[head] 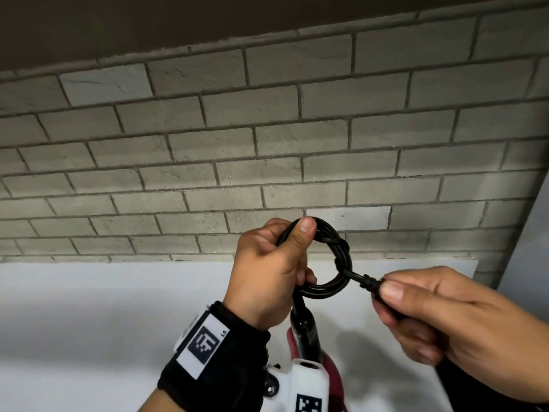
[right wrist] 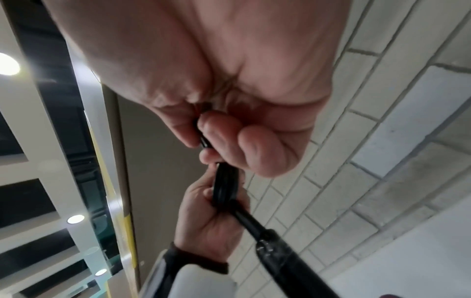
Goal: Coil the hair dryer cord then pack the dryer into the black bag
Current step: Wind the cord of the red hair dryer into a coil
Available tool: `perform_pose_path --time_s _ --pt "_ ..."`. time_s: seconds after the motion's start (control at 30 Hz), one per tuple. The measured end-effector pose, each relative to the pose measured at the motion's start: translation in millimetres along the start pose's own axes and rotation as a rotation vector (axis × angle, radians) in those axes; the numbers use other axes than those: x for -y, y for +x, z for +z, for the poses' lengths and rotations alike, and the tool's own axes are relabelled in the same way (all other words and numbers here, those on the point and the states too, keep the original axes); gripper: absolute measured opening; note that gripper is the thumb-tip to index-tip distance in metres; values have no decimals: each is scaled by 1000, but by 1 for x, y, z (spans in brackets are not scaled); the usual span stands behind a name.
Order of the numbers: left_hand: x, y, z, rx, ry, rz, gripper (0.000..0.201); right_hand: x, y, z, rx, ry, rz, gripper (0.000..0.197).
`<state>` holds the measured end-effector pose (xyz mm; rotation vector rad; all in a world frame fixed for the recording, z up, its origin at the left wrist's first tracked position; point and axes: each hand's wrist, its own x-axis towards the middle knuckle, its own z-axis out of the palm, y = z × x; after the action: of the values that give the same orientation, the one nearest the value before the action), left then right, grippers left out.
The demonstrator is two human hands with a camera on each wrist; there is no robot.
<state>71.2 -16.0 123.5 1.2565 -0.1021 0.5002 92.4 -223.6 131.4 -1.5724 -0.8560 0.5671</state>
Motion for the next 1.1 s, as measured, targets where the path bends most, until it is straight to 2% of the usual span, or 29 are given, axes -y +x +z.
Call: perform_pose_path --time_s 0.13,0.23,0.3,0.37,0.5,0.57,0.67,0.8,0.87,0.97,1.1 --pt "1 -3 14 36 -69 -43 25 -15 0 -14 -66 -419 -99 48" --pt "6 -4 22 37 -88 -67 22 -25 11 -14 -123 -658 -80 27" --pt "8 -4 26 33 -102 -64 21 -31 22 -11 -193 -674 -62 20" --pt "10 -5 29 30 -101 -67 25 -37 31 -6 -258 -603 -31 14" --pt "13 -3 30 -20 -92 -77 30 -42 41 9 -423 -290 40 28" --pt "14 -1 29 -68 -85 -83 27 -43 44 15 -463 -209 33 27" --pt "18 2 24 -148 -104 -101 22 -46 46 18 -410 -250 4 12" --pt "20 3 21 -182 -133 -98 23 -46 41 7 -338 -92 -34 31" --pt "22 2 23 -164 -142 -103 25 -51 41 2 -344 -11 -38 43" --pt "29 -2 25 -90 -147 -129 22 -62 42 3 -301 125 22 41" --pt "39 -6 21 17 -97 -192 49 -69 35 5 -54 308 32 58"
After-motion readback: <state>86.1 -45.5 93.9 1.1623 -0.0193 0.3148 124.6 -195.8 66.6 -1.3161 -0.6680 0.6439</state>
